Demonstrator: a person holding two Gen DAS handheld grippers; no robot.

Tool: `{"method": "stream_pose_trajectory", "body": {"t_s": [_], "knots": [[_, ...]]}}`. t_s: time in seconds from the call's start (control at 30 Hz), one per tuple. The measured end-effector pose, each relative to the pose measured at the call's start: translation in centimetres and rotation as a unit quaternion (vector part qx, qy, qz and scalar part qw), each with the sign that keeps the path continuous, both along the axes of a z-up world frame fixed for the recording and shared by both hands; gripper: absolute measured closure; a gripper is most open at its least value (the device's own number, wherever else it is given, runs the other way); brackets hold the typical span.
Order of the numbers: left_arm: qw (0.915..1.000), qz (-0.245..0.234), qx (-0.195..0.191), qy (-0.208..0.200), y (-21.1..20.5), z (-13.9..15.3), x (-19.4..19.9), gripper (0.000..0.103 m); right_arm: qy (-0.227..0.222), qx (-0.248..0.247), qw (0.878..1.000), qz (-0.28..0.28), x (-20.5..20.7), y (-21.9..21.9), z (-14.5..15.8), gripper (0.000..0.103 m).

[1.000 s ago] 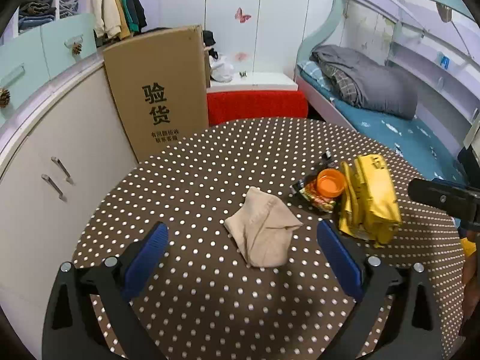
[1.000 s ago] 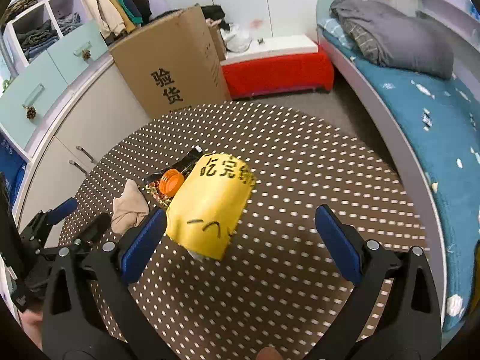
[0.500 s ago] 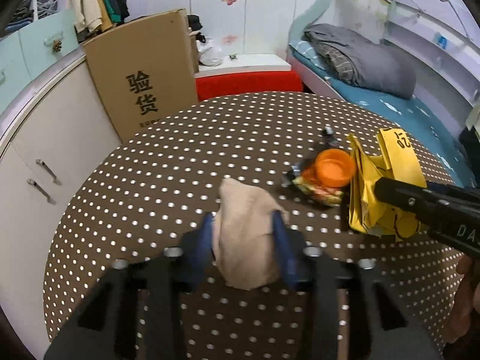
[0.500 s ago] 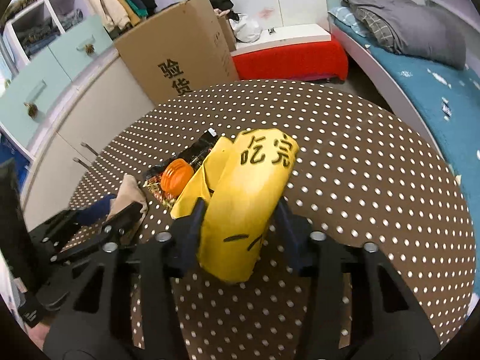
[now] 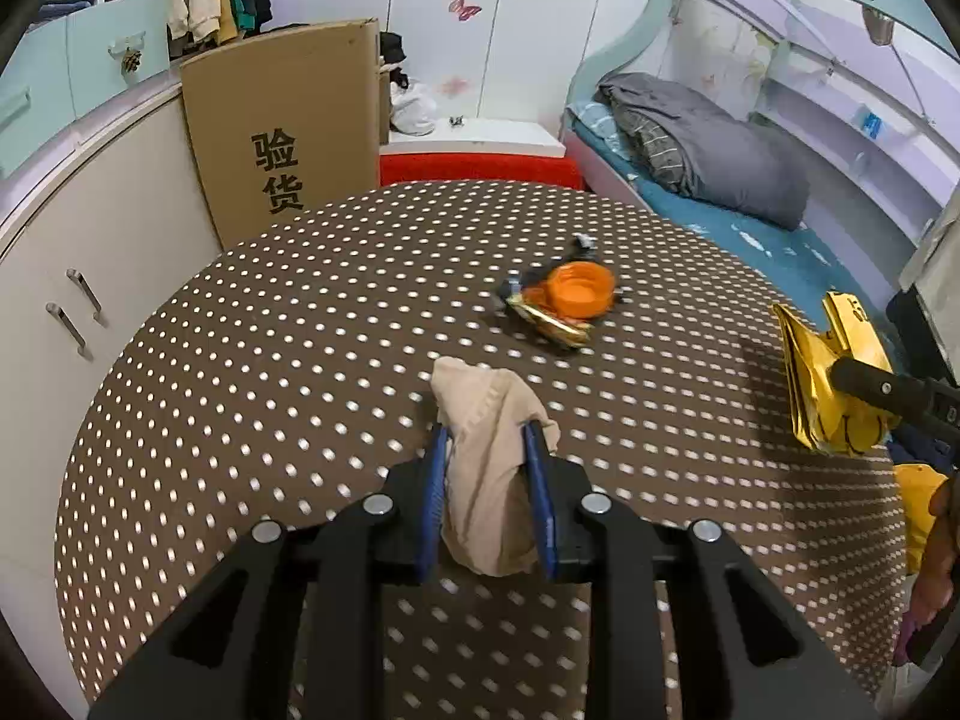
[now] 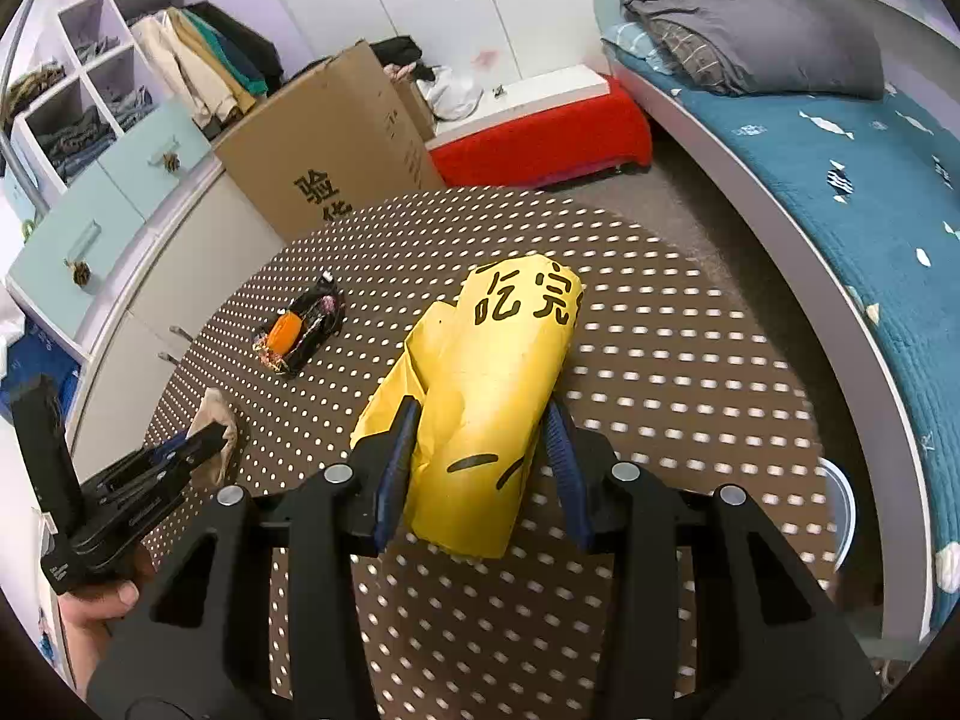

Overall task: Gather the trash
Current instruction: 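Grasp the beige cloth with the left tool while the right tool grasps the yellow bag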

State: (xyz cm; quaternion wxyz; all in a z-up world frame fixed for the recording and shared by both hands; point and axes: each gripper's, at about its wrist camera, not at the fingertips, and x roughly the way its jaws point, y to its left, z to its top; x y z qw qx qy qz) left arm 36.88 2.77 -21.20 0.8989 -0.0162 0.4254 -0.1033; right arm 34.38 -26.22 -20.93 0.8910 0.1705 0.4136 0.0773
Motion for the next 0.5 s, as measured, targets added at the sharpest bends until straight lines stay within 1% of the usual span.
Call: {"method": "stream_pose_trajectory", "body": {"t_s": [0.1,0.23,0.37,0.5], "knots": [[0.9999,-0.009,-0.006,-0.008,-1.1,1.0,-1.1,0.078,-0.012,0.004,1.0,-0.006,-0.9,-1.4,0.7,0.062],[0.9992,-0.029,-0.004,-0.025,-3.5,2.9,-2.0,0.078,-0.031,0.013,0.999,-0.011,-1.9,-3.4,1.8,0.062],[0.9977,-0.053,-0.007,-0.041,-6.8,4.8,-2.7,0.078,-0.047,0.024,0.998,-0.019,-2.9,-5.6,2.5,0.062],[0.9957,-0.075,-0.016,-0.051,-9.9,6.1,-2.9,0.078,-0.059,0.03,0.997,-0.032,-4.0,-8.1,3.1,0.062]]}}
